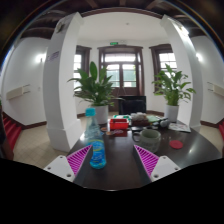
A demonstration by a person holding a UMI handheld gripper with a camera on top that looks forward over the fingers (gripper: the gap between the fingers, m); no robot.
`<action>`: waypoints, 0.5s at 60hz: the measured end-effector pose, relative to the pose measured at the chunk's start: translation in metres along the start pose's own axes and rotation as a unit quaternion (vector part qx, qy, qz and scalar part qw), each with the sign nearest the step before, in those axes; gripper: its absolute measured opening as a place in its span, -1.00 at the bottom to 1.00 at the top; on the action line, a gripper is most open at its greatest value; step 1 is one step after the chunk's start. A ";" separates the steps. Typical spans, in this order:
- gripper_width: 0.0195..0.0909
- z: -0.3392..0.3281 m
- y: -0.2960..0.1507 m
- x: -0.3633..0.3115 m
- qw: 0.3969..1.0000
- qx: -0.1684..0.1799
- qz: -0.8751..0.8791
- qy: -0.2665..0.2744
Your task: Pour water
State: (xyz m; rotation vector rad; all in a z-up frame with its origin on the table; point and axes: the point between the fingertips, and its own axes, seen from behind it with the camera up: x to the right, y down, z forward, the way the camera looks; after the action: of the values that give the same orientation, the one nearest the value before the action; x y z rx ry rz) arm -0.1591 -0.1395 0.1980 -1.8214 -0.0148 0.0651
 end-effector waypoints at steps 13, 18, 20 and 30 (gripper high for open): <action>0.74 0.058 -0.038 -0.025 0.999 0.002 -0.021 -0.030; 0.73 0.086 -0.055 -0.020 0.999 0.008 -0.024 -0.031; 0.74 0.095 -0.061 -0.016 0.999 0.011 -0.024 -0.029; 0.73 0.140 -0.071 -0.002 0.999 0.012 -0.020 -0.035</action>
State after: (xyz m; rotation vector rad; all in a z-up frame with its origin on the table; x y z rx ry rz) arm -0.1663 0.0137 0.2317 -1.7936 -0.0990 0.1013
